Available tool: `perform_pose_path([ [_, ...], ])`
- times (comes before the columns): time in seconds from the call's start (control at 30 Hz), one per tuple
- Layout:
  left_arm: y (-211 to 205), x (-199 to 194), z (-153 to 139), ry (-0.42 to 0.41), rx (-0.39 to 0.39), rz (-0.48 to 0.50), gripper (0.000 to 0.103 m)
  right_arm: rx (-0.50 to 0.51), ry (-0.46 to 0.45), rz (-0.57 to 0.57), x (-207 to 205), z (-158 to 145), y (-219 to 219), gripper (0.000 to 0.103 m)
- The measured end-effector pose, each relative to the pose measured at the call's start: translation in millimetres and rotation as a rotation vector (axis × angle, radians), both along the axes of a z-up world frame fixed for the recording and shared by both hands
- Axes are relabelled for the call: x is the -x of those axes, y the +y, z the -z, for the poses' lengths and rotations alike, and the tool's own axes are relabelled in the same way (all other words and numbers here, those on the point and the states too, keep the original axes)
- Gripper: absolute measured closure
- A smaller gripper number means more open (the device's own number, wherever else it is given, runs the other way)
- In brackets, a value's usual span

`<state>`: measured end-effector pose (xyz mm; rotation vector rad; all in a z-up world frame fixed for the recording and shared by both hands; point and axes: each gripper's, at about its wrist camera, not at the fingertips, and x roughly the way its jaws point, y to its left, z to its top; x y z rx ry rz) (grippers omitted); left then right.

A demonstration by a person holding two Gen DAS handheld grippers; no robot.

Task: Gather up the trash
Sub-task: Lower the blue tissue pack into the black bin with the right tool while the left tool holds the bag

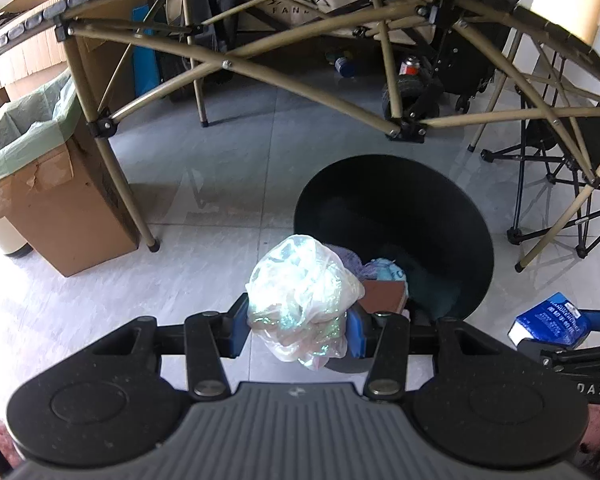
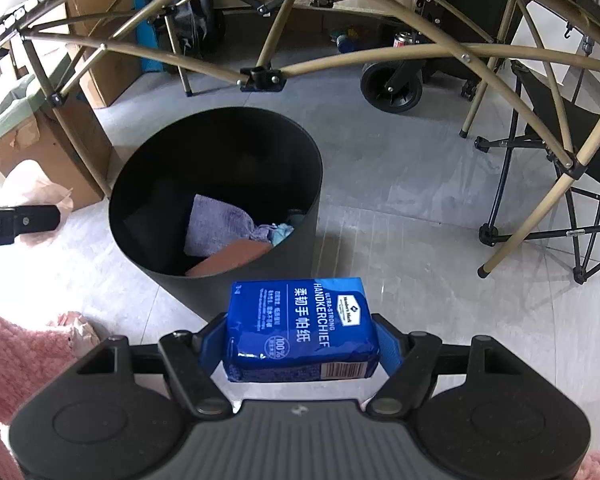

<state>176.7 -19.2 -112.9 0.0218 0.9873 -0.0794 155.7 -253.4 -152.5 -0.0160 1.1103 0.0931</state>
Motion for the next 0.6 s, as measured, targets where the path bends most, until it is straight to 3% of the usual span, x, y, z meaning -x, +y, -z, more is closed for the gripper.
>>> perform_pose_path([
  [0.6, 15.4, -8.0, 14.8, 0.06, 0.005, -0.037, 0.055, -0.019, 0.001, -0.019, -18.5, -3.7, 18.1, 0.031],
])
